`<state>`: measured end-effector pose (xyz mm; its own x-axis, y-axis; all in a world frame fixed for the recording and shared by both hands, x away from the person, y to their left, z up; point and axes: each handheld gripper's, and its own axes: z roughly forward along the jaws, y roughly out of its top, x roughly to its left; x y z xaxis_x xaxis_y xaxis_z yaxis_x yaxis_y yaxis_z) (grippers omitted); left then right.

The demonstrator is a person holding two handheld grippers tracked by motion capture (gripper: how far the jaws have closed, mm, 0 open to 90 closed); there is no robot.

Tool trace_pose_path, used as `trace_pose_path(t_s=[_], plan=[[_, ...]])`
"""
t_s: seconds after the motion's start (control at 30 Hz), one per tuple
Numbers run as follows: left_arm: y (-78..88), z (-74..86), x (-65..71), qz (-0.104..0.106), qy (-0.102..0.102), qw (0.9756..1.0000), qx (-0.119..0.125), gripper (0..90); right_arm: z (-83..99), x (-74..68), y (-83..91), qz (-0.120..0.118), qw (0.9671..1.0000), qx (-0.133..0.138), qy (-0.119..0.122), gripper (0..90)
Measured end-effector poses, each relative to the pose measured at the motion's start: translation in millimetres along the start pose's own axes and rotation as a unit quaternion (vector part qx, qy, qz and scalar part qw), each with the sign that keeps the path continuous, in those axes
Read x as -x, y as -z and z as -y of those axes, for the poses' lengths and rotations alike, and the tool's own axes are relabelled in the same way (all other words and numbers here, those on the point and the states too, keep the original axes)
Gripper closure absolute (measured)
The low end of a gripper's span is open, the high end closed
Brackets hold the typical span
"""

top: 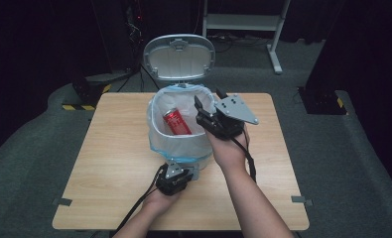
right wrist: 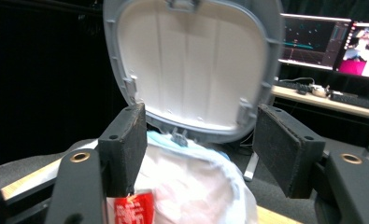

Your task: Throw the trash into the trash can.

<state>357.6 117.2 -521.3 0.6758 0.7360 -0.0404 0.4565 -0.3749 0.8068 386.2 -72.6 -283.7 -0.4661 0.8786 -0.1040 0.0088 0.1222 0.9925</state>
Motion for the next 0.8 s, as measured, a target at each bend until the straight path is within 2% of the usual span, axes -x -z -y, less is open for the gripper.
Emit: trace_pose_path(t_s=[0.1,0.33,0.5,0.8], plan=[[-0.4,0.1,-0.8,0.004,0.009,0.9999,0.004,71.5,9.0,8.9,3.2,0.004,0.9999,-0.009,-0.007,35.6],[-0.4,0.1,-2.1,0.008,0.010,0.9999,0.004,71.5,19.5,21.6,17.6,0.015,0.9996,-0.016,-0.016,35.9],[-0.3,0.0,-4.9,0.019,0.020,0.9996,0.003,71.5,25.2,26.1,24.0,0.021,0.9995,-0.019,-0.015,36.2],[-0.2,0.2,-3.6,0.011,0.015,0.9998,0.005,71.5,39.3,29.9,24.0,0.024,0.9990,-0.033,-0.015,36.4]])
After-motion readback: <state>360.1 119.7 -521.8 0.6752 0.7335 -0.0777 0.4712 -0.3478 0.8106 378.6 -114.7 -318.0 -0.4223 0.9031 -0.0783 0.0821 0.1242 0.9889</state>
